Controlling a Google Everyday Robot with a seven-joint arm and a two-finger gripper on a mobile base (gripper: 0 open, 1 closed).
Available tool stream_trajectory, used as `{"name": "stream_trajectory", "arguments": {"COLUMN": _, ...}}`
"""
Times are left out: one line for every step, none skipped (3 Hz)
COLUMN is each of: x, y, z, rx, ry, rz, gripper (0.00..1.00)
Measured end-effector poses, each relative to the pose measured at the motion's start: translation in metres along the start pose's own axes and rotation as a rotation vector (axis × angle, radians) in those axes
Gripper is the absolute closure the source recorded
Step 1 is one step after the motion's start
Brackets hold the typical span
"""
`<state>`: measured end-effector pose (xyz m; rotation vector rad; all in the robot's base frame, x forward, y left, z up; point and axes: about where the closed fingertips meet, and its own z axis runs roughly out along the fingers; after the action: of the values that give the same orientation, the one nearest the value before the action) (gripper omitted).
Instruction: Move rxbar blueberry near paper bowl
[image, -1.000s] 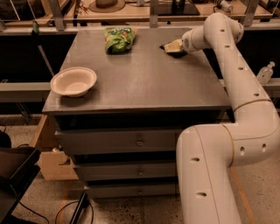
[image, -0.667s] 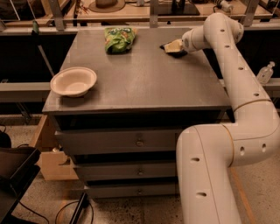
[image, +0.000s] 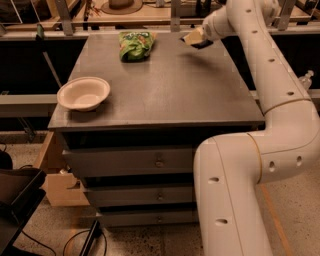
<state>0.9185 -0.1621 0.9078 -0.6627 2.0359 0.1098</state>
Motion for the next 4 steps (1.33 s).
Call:
{"name": "stream_trajectory", "arguments": {"x": -0.082, "y": 0.031, "z": -0.057, "rx": 0.064, "ry": -0.010, "rz": -0.196, "gripper": 1.00}}
{"name": "stream_trajectory", "arguments": {"x": -0.127, "y": 0.068, "z": -0.105, "rx": 0.111, "ry": -0.013, "rz": -0.335, "gripper": 1.00}}
{"name": "stream_trajectory", "arguments": {"x": -0.146, "y": 0.079, "z": -0.125, "rx": 0.132, "ry": -0.052, "rz": -0.372, "gripper": 1.00}}
{"name": "stream_trajectory", "arguments": {"x": -0.145, "y": 0.079, "z": -0.124, "rx": 0.131, "ry": -0.052, "rz": -0.371, "gripper": 1.00}}
